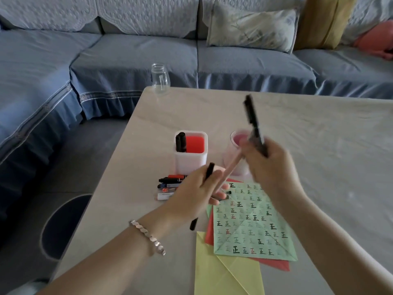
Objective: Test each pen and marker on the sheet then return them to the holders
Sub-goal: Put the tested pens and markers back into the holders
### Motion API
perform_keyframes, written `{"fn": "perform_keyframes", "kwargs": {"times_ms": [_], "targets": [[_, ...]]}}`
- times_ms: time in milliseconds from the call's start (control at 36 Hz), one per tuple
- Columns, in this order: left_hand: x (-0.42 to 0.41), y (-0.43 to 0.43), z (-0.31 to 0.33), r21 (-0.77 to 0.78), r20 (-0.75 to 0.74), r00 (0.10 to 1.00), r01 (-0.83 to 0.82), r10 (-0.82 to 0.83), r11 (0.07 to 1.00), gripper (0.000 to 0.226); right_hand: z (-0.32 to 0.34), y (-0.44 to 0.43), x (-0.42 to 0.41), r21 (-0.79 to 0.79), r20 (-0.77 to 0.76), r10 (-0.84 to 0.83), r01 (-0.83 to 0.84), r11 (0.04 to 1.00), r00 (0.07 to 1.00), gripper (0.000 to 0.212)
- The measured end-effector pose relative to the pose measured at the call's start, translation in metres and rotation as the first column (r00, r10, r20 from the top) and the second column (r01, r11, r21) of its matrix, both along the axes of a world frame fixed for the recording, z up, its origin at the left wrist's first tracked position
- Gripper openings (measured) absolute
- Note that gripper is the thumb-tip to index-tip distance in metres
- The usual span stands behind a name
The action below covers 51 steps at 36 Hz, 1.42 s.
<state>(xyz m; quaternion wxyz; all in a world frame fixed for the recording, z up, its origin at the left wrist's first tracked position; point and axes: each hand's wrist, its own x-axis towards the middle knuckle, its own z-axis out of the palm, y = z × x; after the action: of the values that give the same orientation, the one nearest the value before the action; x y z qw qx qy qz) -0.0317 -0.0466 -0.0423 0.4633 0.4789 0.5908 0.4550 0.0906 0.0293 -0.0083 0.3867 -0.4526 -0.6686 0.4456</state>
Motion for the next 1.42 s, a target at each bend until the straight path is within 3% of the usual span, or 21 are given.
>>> {"fn": "perform_keyframes", "kwargs": {"times_ms": [111,194,333,444,528,611,667,806,861,1000,1083,1250,1333,1417], "targets": [[-0.011,0.011,-0.006,0.114,-0.168,0.971,-0.15,0.168,0.982,0.024,0.023,0.026,0.001,0.3,-0.089,-0.121,0.143,0.943,0.989,0.011],[-0.015,0.015,-0.006,0.162,-0.066,0.972,-0.214,0.227,0.963,0.032,0.021,0.046,-0.003,0.369,0.027,-0.134,0.115,0.922,0.991,0.007],[-0.015,0.019,0.007,0.234,0.255,0.908,-0.391,0.332,0.89,0.022,-0.009,0.073,-0.008,0.229,0.359,-0.117,0.034,0.973,0.926,0.016],[-0.026,0.029,0.021,0.402,0.193,0.908,-0.419,0.372,0.814,0.021,-0.02,0.072,-0.005,0.174,0.445,-0.105,0.029,0.984,0.889,0.028],[-0.036,0.044,0.032,0.49,0.132,0.918,-0.388,0.373,0.78,0.018,-0.017,0.064,-0.002,0.177,0.364,-0.07,0.005,0.984,0.929,0.041],[-0.046,0.058,0.038,0.582,0.059,0.924,-0.339,0.378,0.739,0.018,-0.014,0.052,-0.002,0.202,0.211,-0.031,-0.012,0.979,0.977,0.029],[-0.054,0.066,0.036,0.612,-0.028,0.921,-0.291,0.388,0.735,0.019,-0.011,0.046,-0.004,0.134,0.066,0.005,-0.014,0.991,0.998,0.025],[-0.068,0.076,0.019,0.5,-0.308,0.868,-0.2,0.389,0.843,0.008,0.002,0.033,-0.022,-0.089,-0.307,0.066,-0.098,0.991,0.949,0.02],[-0.073,0.074,0.011,0.429,-0.466,0.802,-0.165,0.373,0.888,0.005,0.002,0.033,-0.033,-0.062,-0.331,0.067,-0.092,0.994,0.941,0.018],[-0.079,0.059,-0.008,0.274,-0.618,0.744,-0.098,0.253,0.957,0.019,-0.016,0.032,-0.062,0.138,-0.132,0.105,-0.087,0.987,0.986,0.018],[-0.076,0.051,-0.011,0.304,-0.679,0.677,-0.093,0.284,0.948,0.03,-0.031,0.029,-0.073,0.167,-0.016,0.101,-0.097,0.981,0.995,0.016],[-0.073,0.037,-0.024,0.171,-0.417,0.864,-0.232,0.284,0.958,0.072,-0.033,0.029,-0.081,0.17,-0.094,0.057,-0.04,0.985,0.994,0.017],[-0.071,0.037,-0.029,0.104,-0.306,0.913,-0.248,0.269,0.963,0.065,-0.042,0.035,-0.084,0.181,0.132,0.071,-0.095,0.979,0.989,0.011],[-0.069,0.04,-0.032,0.172,-0.282,0.914,-0.25,0.291,0.953,0.045,-0.051,0.038,-0.082,0.207,0.353,0.065,-0.145,0.968,0.933,0.01]]}}
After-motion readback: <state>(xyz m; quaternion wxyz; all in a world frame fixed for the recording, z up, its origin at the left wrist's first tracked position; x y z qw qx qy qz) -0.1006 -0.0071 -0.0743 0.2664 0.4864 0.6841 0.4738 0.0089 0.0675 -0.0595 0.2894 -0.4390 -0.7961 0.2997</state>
